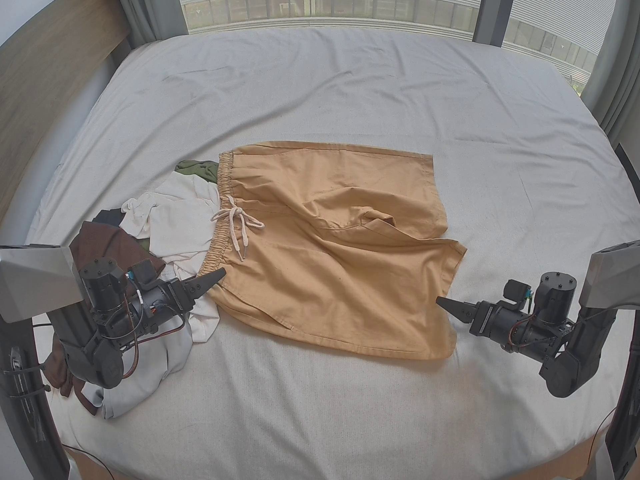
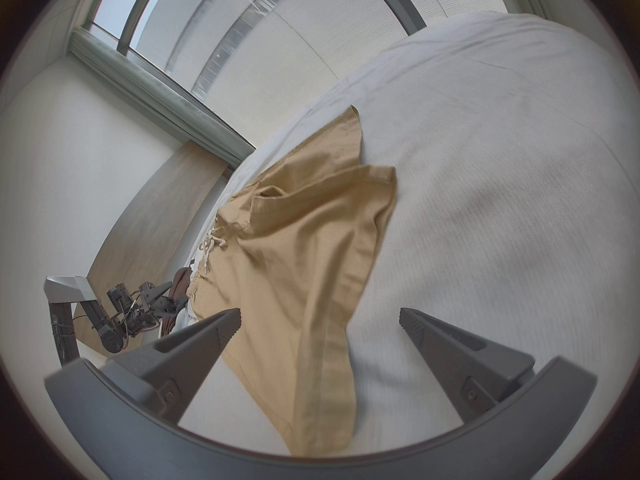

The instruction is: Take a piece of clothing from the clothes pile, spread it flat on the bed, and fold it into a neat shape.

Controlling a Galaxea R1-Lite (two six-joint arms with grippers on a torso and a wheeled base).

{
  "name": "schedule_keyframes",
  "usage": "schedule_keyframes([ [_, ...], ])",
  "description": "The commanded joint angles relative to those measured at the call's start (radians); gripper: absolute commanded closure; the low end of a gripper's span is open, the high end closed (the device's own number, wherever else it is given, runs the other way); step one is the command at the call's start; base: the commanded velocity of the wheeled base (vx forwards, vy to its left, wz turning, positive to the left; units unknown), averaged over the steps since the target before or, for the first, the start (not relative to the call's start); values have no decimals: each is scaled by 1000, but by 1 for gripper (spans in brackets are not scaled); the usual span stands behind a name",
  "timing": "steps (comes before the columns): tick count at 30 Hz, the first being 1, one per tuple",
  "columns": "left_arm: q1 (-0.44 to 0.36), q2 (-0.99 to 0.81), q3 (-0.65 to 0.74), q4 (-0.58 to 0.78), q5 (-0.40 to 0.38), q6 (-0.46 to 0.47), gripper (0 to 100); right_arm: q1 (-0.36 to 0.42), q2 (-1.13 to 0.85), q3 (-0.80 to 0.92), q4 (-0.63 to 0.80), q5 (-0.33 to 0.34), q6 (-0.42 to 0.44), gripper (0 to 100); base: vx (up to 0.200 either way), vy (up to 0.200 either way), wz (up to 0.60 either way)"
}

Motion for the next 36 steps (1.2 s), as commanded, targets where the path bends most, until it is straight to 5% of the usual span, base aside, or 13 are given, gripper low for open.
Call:
schedule_keyframes([
  [1,-22,-10,-5,0,2,-15,0,13,17,-40,-1,-1,1,0,0,0,0],
  [18,-18,25,-4,0,15,-13,0,-10,22,-33,-1,3,4,0,0,0,0],
  [19,-18,25,-5,0,15,-13,100,-10,23,-33,-1,3,4,0,0,0,0],
  [36,74,22,-7,2,1,-1,100,-10,31,-7,-1,6,2,0,0,0,0],
])
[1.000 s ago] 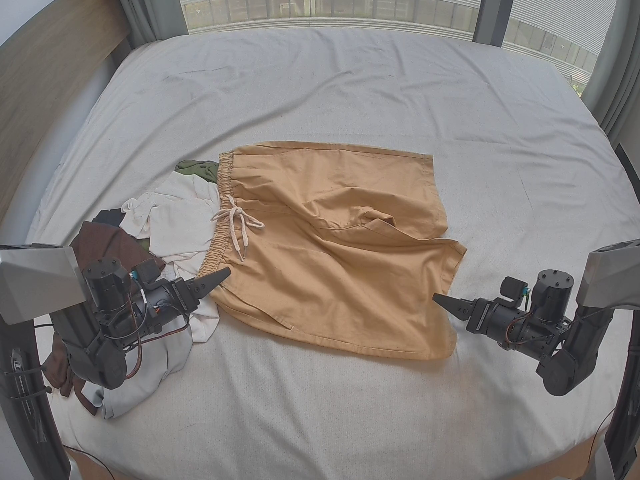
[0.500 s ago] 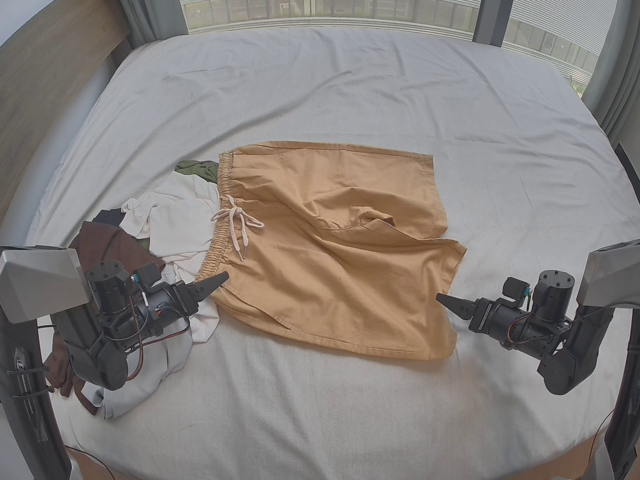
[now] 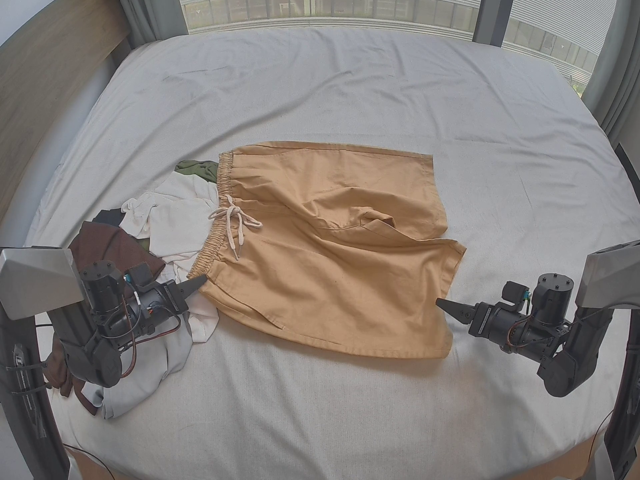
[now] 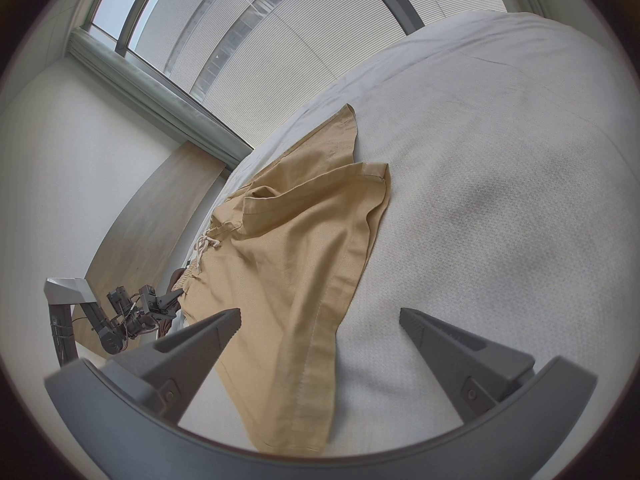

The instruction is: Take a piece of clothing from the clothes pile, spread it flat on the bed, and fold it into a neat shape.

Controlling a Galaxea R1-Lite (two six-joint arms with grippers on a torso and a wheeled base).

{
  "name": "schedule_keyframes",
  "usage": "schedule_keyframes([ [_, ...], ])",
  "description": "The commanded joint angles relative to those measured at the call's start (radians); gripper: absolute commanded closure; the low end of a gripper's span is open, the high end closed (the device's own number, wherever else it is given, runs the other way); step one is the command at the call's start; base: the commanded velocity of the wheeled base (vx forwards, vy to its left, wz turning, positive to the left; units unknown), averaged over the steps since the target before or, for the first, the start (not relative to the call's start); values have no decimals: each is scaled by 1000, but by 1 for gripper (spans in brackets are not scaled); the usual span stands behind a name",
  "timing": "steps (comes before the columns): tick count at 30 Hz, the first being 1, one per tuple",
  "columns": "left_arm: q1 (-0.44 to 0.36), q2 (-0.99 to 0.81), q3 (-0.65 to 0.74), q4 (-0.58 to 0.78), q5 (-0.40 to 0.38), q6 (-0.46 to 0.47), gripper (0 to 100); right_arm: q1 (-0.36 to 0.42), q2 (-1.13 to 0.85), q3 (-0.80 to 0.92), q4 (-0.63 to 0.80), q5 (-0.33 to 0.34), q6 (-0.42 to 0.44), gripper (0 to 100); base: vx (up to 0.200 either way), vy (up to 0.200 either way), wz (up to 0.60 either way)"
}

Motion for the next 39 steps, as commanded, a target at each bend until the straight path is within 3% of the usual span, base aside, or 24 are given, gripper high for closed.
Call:
schedule_keyframes([
  [1,41,-10,6,0,-10,2,100,2,2,17,0,4,0,0,0,0,0],
  [11,40,6,8,-2,-10,59,100,14,24,47,0,32,9,0,0,0,0],
  [17,35,17,6,-3,-10,74,100,17,56,-28,-2,9,70,0,0,0,0],
  [27,32,21,6,-3,-7,77,100,5,160,-210,-2,4,86,0,0,0,0],
  [34,29,27,8,-3,-7,79,100,-2,160,-224,-5,6,165,0,0,0,0],
  [35,29,29,8,-3,-6,80,100,-4,160,-226,-6,6,167,100,0,0,0],
  [39,31,32,8,-3,-7,93,100,-18,149,-224,-6,7,169,100,0,0,0],
])
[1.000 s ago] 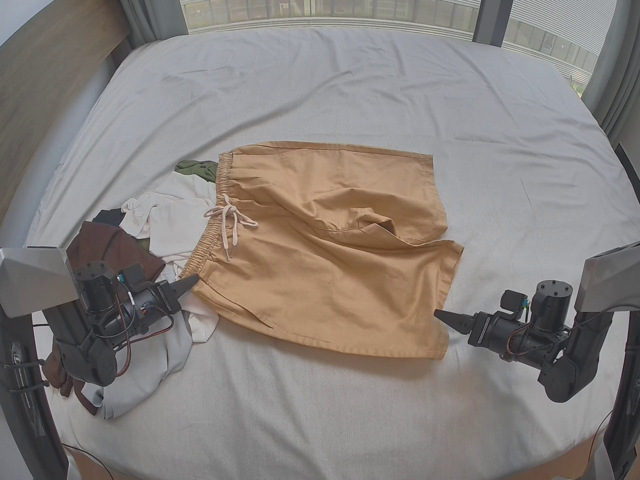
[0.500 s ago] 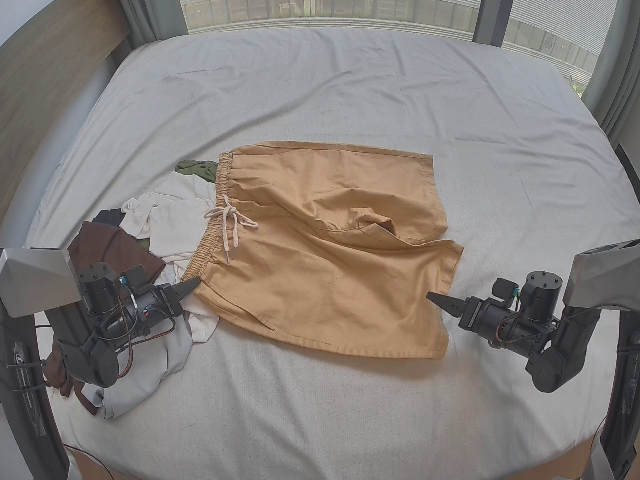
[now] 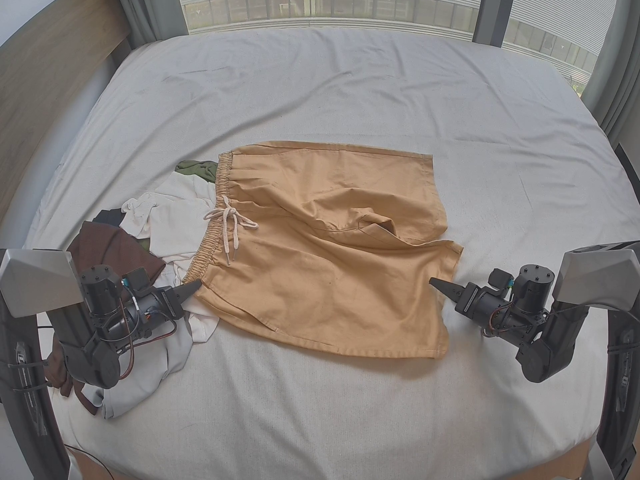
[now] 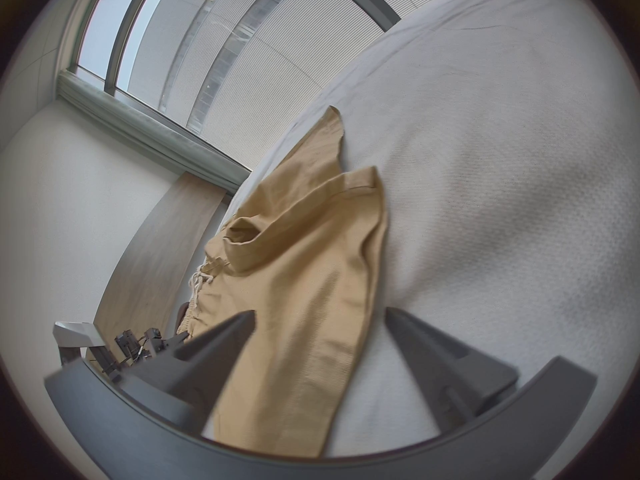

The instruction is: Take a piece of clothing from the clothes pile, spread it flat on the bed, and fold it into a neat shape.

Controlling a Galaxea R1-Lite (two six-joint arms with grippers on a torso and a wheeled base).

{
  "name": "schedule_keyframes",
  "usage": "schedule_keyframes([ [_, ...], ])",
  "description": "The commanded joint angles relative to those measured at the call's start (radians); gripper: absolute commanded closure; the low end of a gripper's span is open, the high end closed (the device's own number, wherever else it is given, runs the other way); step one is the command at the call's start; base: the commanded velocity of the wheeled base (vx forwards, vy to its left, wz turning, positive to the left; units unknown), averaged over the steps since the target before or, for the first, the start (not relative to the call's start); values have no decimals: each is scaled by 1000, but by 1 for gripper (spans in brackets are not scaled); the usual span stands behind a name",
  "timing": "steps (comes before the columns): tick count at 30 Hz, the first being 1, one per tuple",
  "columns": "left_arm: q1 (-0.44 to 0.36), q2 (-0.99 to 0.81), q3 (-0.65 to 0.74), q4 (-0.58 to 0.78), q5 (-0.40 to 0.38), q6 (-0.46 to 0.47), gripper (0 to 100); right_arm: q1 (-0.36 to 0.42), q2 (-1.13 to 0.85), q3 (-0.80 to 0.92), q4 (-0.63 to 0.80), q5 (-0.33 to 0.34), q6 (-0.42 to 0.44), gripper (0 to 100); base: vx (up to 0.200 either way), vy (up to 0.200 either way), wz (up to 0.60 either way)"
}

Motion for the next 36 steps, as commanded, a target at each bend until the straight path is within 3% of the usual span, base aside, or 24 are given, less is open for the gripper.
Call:
schedule_keyframes([
  [1,1,8,0,0,0,5,100,-13,-1,-2,0,1,1,100,0,0,0],
  [18,1,12,0,0,0,8,100,-71,-52,-6,5,9,15,100,0,0,0],
  [30,-5,14,2,0,-2,23,100,-68,-44,7,5,21,12,100,0,0,0],
  [31,-5,14,2,0,-2,23,100,-71,-47,8,5,20,11,0,0,0,0],
  [36,-6,11,3,0,-2,25,100,-68,-145,110,8,35,14,0,0,0,0],
])
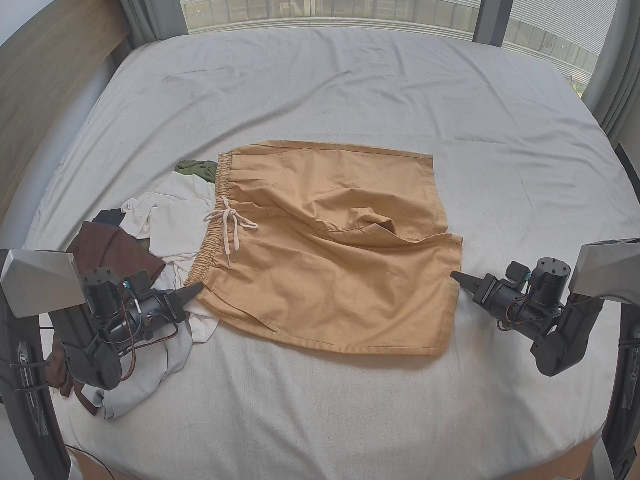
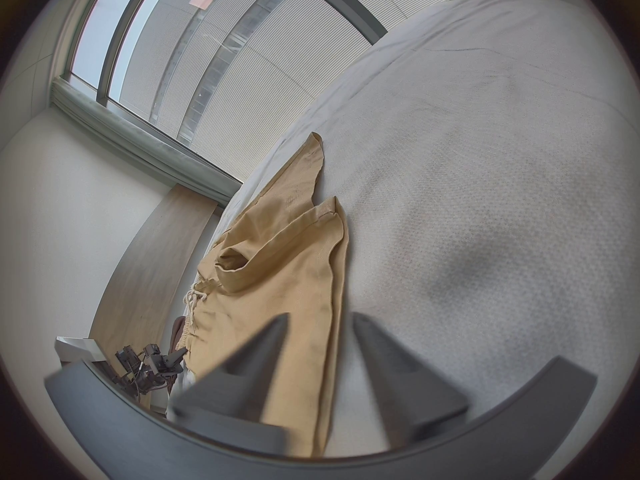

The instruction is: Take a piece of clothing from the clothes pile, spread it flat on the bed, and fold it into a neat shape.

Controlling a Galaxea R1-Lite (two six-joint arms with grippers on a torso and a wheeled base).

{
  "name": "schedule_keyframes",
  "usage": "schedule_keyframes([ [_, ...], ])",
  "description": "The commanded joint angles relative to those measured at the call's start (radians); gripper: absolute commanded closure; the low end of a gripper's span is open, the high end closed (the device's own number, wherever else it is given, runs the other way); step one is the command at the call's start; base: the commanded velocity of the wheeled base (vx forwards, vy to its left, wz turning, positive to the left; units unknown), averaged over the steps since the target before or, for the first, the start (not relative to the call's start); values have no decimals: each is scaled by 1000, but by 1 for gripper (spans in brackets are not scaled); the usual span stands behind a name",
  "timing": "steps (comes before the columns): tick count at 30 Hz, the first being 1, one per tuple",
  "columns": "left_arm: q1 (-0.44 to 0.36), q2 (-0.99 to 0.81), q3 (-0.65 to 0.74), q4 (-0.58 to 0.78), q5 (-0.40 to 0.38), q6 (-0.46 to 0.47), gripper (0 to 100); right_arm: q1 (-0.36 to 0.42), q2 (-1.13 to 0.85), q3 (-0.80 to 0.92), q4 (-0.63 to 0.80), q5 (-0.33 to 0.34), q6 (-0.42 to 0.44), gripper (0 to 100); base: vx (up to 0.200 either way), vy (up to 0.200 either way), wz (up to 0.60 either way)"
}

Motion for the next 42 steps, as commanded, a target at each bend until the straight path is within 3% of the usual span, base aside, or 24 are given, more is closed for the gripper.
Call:
schedule_keyframes([
  [1,0,-1,-1,0,-2,1,100,7,-112,120,2,38,4,0,0,0,0],
  [6,-2,-1,-1,-2,-2,4,100,55,-163,289,2,105,2,0,0,0,0],
  [23,-8,1,-1,0,-2,15,100,175,-2,293,0,111,4,0,0,0,0],
  [42,-8,4,-2,0,-1,15,100,182,-105,281,-1,111,44,0,0,0,0],
])
